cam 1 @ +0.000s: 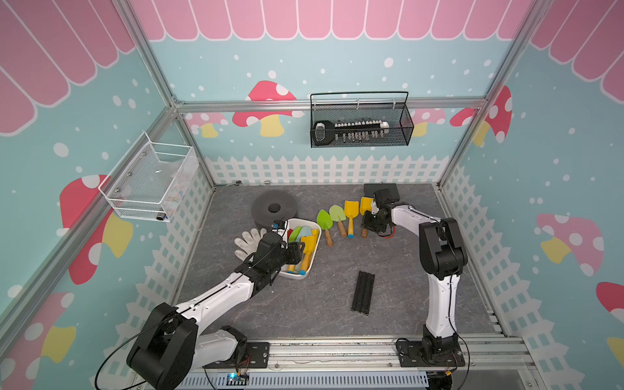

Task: Take the shovel out of the storage box
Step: Place the shovel at the center of the board.

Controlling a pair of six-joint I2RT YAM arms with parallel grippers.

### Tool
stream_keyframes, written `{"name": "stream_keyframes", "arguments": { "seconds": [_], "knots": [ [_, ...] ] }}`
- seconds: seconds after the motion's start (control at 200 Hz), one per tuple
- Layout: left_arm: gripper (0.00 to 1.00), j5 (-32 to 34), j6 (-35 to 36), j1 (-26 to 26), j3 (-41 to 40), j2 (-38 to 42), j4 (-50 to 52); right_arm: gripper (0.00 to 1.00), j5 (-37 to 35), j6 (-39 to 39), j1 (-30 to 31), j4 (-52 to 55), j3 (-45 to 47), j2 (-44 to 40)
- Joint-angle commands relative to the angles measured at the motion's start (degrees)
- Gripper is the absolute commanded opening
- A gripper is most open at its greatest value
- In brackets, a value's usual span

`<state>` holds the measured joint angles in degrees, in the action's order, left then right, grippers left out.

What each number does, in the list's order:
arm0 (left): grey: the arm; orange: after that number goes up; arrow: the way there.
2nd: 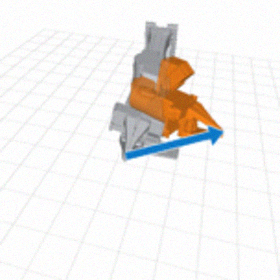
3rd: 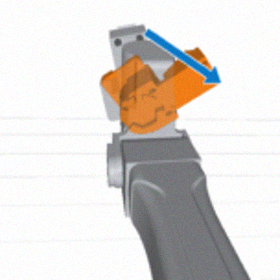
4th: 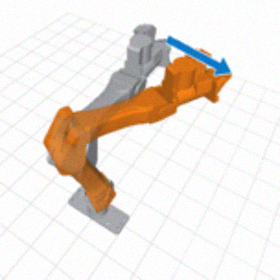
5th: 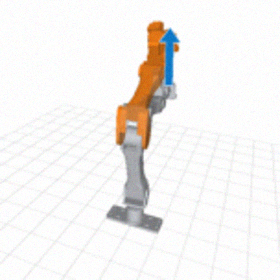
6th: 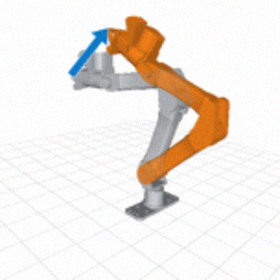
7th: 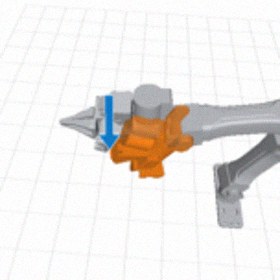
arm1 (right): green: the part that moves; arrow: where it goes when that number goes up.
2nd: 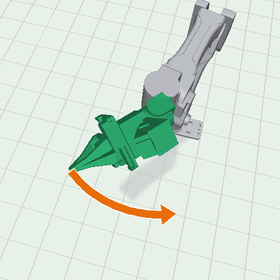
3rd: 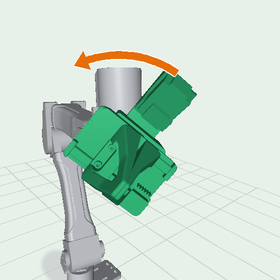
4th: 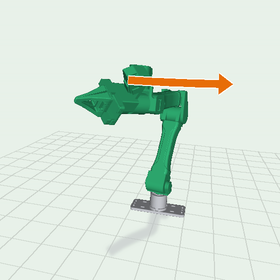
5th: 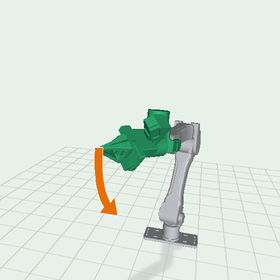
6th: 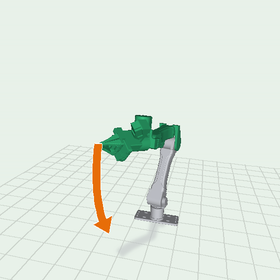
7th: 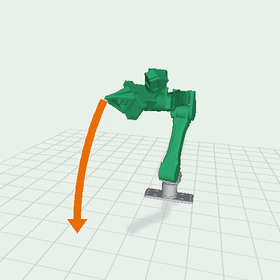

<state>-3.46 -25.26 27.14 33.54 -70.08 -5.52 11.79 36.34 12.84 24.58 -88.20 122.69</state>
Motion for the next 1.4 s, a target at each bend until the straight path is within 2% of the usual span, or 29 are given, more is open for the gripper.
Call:
{"name": "stream_keyframes", "arguments": {
  "seconds": [0.0,0.295,0.51,0.675,0.841,0.991,1.096,1.396],
  "knots": [
    [0.52,-0.7,0.7,0.4,1.5,0.5,0.5,0.30,-2.3,0.4,-0.2,1.3,-1.3,1.5],
    [0.51,-0.7,0.8,0.4,1.5,0.5,0.6,0.38,-2.2,0.5,-0.2,0.9,-1.3,1.5],
    [0.51,-0.7,0.8,0.4,1.5,0.4,0.6,0.41,-3.5,0.2,0.2,-0.7,1.3,-3.0],
    [0.51,-0.3,1.0,0.4,1.7,0.4,1.2,0.51,-2.9,-2.9,0.7,-0.2,3.2,-8.5],
    [0.54,2.8,1.1,0.5,2.9,0.7,4.5,0.51,1.1,-8.5,0.8,5.6,2.5,-13.2],
    [0.55,4.4,1.1,0.5,4.9,-0.8,7.7,0.51,6.3,-12.5,1.0,8.3,5.8,-21.1],
    [0.55,4.7,0.6,0.5,5.2,-1.6,7.9,0.52,9.8,-12.7,1.6,7.7,10.1,-26.9],
    [0.56,9.6,-2.4,1.0,8.8,-3.0,15.7,0.55,13.0,-17.3,3.5,8.6,23.7,-42.4]
  ]
}}
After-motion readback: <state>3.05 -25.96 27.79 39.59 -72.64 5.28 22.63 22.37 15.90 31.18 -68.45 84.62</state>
